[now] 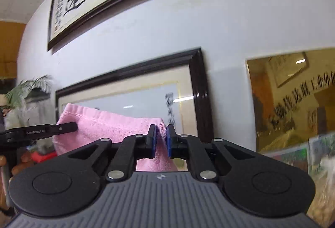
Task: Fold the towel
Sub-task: 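Lay the towel flat on the table and open both grippers, then grasp the towel edge nearest the left gripper with the left gripper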
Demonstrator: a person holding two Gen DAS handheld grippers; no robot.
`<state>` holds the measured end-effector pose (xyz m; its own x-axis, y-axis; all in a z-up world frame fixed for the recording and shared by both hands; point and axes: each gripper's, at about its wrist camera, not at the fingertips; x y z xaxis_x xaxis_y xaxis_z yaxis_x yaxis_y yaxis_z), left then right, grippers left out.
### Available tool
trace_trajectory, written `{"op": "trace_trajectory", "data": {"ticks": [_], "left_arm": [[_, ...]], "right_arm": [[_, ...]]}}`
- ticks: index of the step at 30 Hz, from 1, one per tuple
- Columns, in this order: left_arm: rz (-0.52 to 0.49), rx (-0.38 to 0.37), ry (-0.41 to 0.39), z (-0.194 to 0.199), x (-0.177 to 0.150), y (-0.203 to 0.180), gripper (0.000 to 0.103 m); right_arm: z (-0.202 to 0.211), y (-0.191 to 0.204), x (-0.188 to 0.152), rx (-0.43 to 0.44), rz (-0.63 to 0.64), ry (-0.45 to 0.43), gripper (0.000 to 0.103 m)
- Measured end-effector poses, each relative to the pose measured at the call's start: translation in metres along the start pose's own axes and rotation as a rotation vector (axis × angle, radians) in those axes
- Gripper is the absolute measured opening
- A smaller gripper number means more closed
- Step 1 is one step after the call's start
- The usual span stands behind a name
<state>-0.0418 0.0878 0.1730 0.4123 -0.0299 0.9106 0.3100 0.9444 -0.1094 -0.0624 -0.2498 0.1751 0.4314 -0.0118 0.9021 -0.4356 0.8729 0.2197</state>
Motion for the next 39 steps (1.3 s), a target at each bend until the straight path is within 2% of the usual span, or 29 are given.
{"op": "trace_trajectory", "data": {"ticks": [6,8,10,11,12,13,14,16,18,19,23,25,30,32,34,36,39], "left_arm": [[-0.115,-0.068,0.220,0.028,-0.149,0.002,0.018],[-0.098,-0.097,0.255,0.042,-0.177,0.008,0.027],[-0.099,-0.133,0.229,0.068,-0.196,0.016,0.034],[-0.102,-0.131,0.215,0.075,-0.197,0.018,0.043],[-0.113,-0.128,0.187,0.087,-0.200,0.020,0.052],[-0.130,-0.142,0.162,0.097,-0.202,0.023,0.074],[-0.146,-0.152,0.135,0.108,-0.203,0.025,0.082],[-0.154,-0.121,0.057,0.128,-0.205,0.027,0.080],[-0.149,-0.111,0.056,0.133,-0.198,0.025,0.076],[-0.138,-0.104,0.077,0.130,-0.194,0.024,0.073],[-0.091,-0.069,0.205,0.096,-0.178,0.017,0.071],[-0.096,-0.056,0.242,0.083,-0.177,0.011,0.070],[-0.227,-0.093,0.280,0.067,-0.187,-0.018,0.069],[-0.276,-0.083,0.297,0.063,-0.192,-0.032,0.069],[-0.280,-0.039,0.321,0.058,-0.198,-0.039,0.067],[-0.252,0.041,0.338,0.053,-0.202,-0.038,0.063],[-0.192,0.090,0.379,0.047,-0.206,-0.029,0.059]], "right_arm": [[0.010,0.000,-0.148,0.071,0.027,0.262,0.012],[0.019,0.005,-0.172,0.113,0.047,0.302,0.016],[0.035,0.013,-0.195,0.167,0.076,0.328,0.020],[0.045,0.018,-0.199,0.186,0.102,0.317,0.024],[0.056,0.022,-0.203,0.204,0.129,0.305,0.038],[0.064,0.023,-0.201,0.209,0.133,0.293,0.054],[0.072,0.024,-0.197,0.218,0.136,0.275,0.058],[0.079,0.021,-0.184,0.213,0.116,0.248,0.058],[0.076,0.019,-0.178,0.208,0.093,0.246,0.057],[0.070,0.019,-0.179,0.204,0.080,0.259,0.057],[0.047,0.017,-0.180,0.191,0.026,0.310,0.058],[0.035,0.016,-0.181,0.184,-0.001,0.336,0.057],[0.005,0.013,-0.182,0.167,-0.069,0.400,0.061],[0.003,0.016,-0.188,0.168,-0.060,0.416,0.065],[0.001,0.019,-0.193,0.173,-0.053,0.428,0.069],[0.001,0.021,-0.197,0.182,-0.044,0.434,0.070],[-0.001,0.022,-0.201,0.191,-0.039,0.438,0.073]]}}
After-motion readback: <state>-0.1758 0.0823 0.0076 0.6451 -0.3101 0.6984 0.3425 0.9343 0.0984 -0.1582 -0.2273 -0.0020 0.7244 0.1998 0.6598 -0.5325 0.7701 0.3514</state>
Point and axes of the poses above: each gripper's, at about its wrist camera, not at the fingertips, and z roughly against the way its jaws point, y to its left, x to its top, and after that the axes turned 15 degrees about y, right-handed
